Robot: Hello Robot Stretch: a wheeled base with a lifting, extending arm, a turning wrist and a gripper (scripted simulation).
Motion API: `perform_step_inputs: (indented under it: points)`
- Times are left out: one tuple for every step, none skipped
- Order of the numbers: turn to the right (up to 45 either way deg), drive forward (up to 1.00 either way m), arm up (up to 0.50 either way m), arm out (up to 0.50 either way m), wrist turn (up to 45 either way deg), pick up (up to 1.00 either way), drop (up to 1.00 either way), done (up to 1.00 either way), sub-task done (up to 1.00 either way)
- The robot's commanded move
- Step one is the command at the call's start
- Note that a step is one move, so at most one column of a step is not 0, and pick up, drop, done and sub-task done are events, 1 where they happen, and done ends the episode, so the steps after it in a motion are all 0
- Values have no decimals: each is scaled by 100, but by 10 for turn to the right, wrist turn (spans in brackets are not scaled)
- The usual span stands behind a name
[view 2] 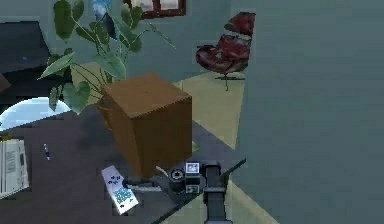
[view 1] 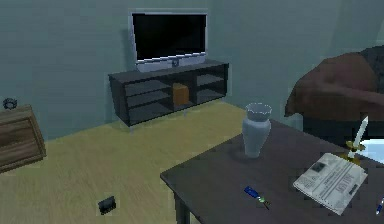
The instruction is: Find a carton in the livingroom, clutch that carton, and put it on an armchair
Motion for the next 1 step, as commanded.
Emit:
perform_step_inputs:
  points:
    - [0,0,24,0,0,0,0,0,0]
